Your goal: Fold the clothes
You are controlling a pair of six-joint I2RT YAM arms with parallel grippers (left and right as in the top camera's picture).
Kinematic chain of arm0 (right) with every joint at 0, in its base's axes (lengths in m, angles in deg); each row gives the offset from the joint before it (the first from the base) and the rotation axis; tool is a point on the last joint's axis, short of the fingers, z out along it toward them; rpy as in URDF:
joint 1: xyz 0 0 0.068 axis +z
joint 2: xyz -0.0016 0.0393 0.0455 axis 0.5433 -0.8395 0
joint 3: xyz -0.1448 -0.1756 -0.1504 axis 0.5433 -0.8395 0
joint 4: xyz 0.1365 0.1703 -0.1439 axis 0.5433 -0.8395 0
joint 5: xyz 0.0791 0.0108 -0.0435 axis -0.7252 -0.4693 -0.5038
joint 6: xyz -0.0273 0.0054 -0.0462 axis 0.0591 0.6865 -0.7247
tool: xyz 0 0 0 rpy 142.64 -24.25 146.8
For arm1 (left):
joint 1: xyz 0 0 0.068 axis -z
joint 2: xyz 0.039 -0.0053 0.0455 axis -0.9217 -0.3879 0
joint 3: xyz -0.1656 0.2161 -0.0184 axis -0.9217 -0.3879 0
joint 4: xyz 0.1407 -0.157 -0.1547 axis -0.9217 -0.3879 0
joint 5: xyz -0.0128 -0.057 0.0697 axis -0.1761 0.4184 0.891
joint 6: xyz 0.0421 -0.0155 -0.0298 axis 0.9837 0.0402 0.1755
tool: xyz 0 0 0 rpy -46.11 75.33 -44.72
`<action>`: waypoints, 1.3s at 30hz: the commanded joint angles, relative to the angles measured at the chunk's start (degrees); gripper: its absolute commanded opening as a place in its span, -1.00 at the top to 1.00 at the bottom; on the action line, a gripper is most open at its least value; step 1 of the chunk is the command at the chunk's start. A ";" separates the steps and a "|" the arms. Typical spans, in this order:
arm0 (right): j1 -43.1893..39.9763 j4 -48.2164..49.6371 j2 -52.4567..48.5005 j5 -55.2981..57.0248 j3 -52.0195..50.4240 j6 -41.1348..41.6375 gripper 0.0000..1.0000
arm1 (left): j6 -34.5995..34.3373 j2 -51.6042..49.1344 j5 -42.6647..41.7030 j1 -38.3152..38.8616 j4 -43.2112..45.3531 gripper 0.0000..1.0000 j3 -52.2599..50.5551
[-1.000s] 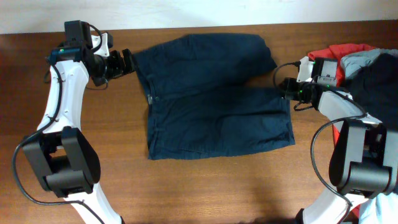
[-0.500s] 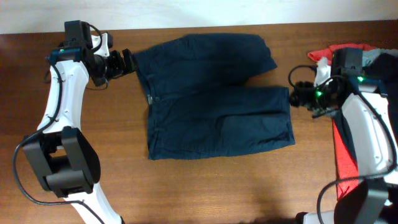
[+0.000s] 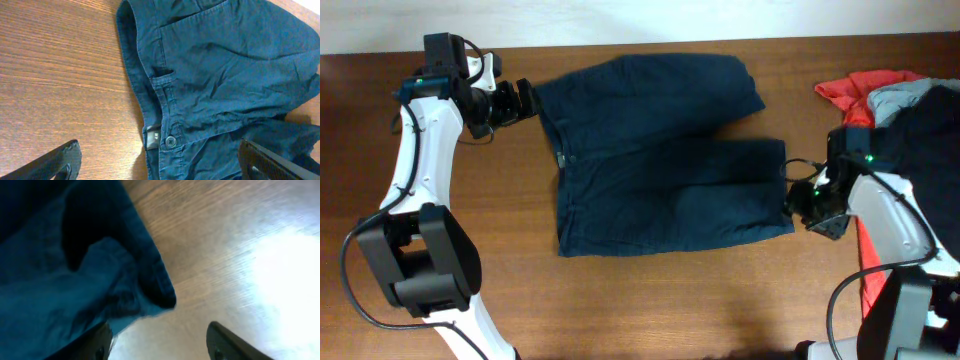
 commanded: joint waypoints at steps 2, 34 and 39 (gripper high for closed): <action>0.50 6.21 -0.44 -1.20 -5.55 3.23 -0.30 | 0.52 1.09 -0.57 -0.09 -0.02 -0.98 0.61; 0.57 17.00 -0.66 -3.32 -12.90 3.72 0.92 | 0.55 1.09 -0.52 -0.09 -0.04 -0.99 0.61; 0.57 16.55 -0.66 -3.32 -12.90 3.69 0.91 | 0.52 1.09 -0.39 -0.20 6.75 -0.98 0.61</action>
